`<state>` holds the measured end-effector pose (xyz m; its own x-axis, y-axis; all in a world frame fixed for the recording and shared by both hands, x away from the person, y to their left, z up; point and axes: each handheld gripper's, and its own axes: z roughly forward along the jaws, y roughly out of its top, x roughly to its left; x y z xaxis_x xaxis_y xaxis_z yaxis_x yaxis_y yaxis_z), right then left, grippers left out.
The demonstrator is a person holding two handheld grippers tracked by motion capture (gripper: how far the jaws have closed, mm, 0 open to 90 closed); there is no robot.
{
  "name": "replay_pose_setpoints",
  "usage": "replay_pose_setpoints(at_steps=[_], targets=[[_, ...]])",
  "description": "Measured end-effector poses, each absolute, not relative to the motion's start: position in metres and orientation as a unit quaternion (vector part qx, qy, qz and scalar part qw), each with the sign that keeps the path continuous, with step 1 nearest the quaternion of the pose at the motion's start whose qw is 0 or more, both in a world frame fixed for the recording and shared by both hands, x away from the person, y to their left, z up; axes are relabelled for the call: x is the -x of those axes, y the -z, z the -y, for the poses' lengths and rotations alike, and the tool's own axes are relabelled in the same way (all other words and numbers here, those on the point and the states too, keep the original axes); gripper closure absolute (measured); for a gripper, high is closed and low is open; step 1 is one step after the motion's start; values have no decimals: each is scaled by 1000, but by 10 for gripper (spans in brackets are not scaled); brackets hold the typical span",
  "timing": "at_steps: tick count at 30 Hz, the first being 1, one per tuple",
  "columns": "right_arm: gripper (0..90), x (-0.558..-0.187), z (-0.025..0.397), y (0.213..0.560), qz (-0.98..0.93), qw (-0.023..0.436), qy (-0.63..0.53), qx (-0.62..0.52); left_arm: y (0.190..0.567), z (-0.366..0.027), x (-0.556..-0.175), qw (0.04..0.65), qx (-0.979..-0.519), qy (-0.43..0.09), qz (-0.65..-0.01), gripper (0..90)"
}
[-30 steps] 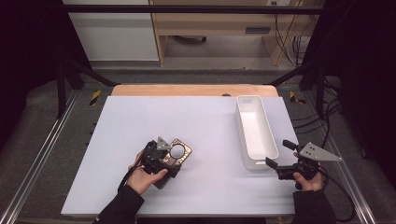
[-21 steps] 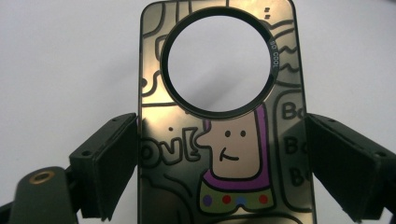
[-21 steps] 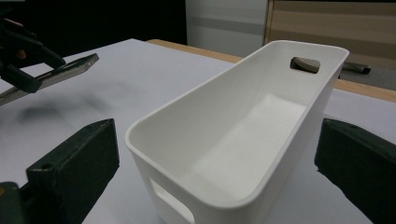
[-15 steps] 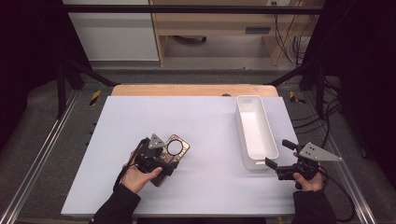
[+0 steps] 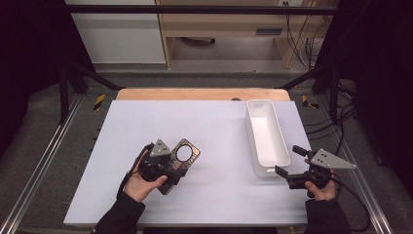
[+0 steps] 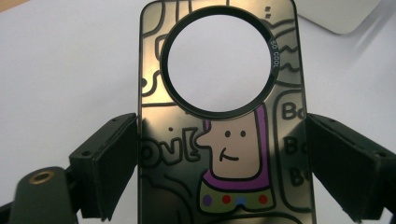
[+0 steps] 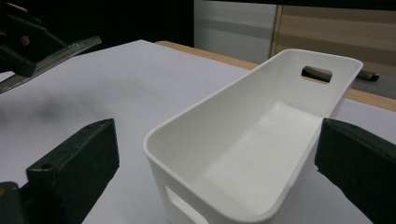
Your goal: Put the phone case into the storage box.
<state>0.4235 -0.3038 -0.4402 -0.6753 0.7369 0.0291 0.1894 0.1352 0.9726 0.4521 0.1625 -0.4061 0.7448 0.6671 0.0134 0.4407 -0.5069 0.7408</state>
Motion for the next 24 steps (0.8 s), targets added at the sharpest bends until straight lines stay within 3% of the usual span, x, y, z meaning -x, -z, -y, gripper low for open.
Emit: replay_pose_setpoints(at_steps=[24], targets=[[3,-419,289,432,-729,232,-573,-293,395,-160,-441,404,-860,-153,-273,116]])
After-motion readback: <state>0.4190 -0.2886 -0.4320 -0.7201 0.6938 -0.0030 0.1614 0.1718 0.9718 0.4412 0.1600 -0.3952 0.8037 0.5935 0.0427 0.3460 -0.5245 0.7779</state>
